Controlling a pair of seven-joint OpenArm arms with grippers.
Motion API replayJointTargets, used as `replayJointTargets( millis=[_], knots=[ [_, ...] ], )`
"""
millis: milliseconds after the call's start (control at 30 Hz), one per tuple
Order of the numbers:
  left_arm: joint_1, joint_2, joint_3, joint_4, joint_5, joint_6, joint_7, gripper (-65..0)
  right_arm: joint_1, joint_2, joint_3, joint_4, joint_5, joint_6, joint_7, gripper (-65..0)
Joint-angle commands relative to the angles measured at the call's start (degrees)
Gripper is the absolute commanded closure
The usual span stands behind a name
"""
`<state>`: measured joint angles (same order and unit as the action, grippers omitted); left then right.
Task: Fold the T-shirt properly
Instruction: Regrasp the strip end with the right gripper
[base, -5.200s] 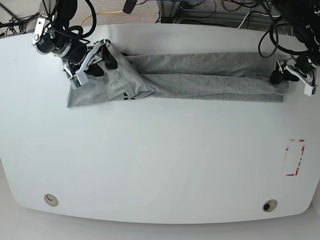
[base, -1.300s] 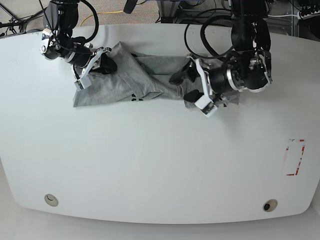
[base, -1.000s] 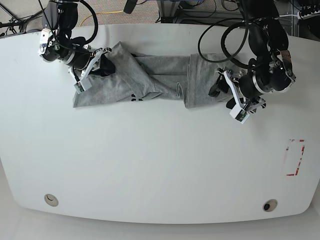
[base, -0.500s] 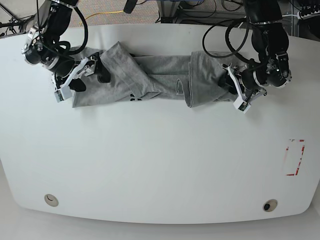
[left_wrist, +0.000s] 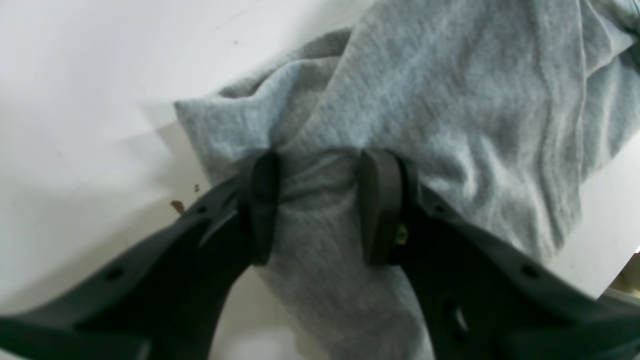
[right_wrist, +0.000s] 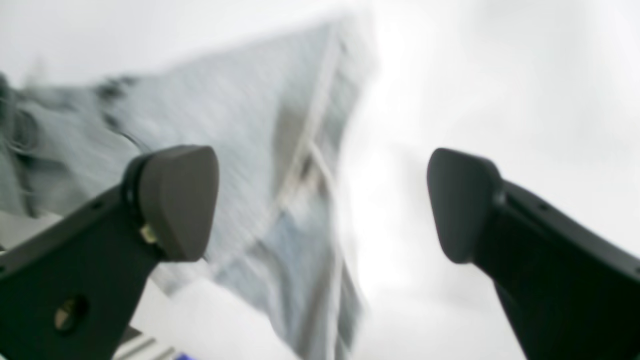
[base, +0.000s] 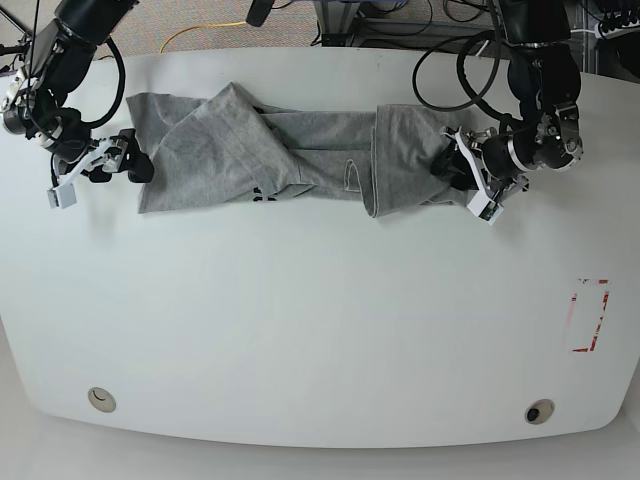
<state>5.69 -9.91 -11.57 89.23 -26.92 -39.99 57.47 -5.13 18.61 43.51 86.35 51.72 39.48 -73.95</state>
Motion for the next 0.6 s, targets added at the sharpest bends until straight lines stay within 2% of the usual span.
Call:
replayJointTargets(
  millis=[0,300,567],
  knots=[
    [0.5,-0.3,0.1,0.2,2.3,0.0,3.1,-24.0,1.0,2.3,0.4,-2.4,0.0,0.5,1.4,-63.6],
    [0.6,-0.4,0.1,1.3,2.4,0.0,3.1,-24.0,1.5,1.7,0.4,-9.0,-0.1,0.5,2.4,-63.6],
    [0.4,-0.4,0.1,1.7,2.4,0.0,3.1,-24.0,1.1,-3.4,-0.5,-8.7,-0.1,0.5,2.3,-63.6]
  ],
)
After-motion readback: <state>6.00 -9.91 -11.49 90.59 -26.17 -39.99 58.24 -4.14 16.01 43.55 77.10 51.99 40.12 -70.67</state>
